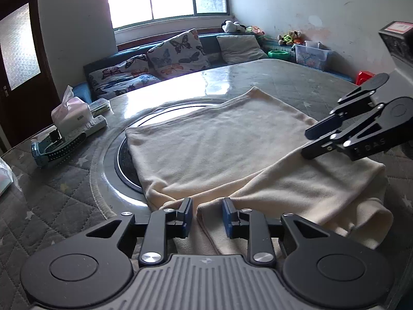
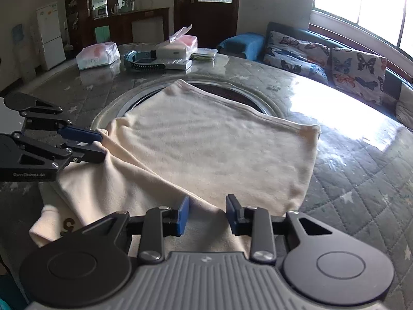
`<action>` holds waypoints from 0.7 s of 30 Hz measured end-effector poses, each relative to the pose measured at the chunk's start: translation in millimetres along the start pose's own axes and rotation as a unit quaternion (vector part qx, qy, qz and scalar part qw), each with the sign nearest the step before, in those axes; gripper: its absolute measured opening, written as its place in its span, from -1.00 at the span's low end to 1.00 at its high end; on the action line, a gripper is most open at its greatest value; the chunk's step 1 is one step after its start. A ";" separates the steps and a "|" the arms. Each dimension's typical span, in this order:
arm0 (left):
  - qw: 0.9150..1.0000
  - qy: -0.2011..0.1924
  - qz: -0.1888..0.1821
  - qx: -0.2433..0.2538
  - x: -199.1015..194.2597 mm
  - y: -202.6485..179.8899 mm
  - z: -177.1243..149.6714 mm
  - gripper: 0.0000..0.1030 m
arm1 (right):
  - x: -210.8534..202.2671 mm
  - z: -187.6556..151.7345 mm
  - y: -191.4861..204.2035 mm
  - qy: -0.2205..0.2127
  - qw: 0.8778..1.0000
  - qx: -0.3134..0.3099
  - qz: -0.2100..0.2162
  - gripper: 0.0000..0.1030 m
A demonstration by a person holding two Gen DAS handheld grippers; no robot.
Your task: Fold clothes
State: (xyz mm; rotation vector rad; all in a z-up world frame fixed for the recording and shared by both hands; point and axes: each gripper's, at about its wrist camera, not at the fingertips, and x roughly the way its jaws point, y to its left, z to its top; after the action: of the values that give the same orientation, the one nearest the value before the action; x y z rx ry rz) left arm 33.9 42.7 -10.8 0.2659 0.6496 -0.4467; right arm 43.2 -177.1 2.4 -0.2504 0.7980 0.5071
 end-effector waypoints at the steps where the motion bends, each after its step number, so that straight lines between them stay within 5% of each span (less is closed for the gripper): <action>1: 1.000 -0.001 0.000 0.001 -0.1 0.0 -0.1 -0.71 | 0.3 -0.1 0.0 0.000 1.000 0.000 0.001 -0.47; 5: 1.000 -0.013 0.007 0.003 -4.5 -0.6 1.4 -0.84 | -4.2 -1.0 1.0 -0.007 1.000 -0.004 0.001 -0.85; 10: 0.999 -0.043 0.028 0.007 -11.9 -1.3 6.1 -0.85 | -8.7 -1.9 -0.3 -0.027 0.999 0.007 -0.017 -0.88; 16: 1.000 -0.012 0.029 -0.004 3.3 1.2 3.4 -0.73 | -2.3 -2.0 -2.0 -0.020 0.999 0.022 -0.022 -0.80; 21: 0.999 -0.033 0.015 -0.006 -16.2 -4.4 11.9 -0.67 | -24.9 -4.4 7.9 -0.027 1.000 0.009 0.009 -0.70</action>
State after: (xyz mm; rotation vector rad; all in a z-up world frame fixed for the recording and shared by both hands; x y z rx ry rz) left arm 26.5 39.5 8.2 0.2476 0.5829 -0.4200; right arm 21.8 -180.5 17.6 -0.2118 0.7526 0.5214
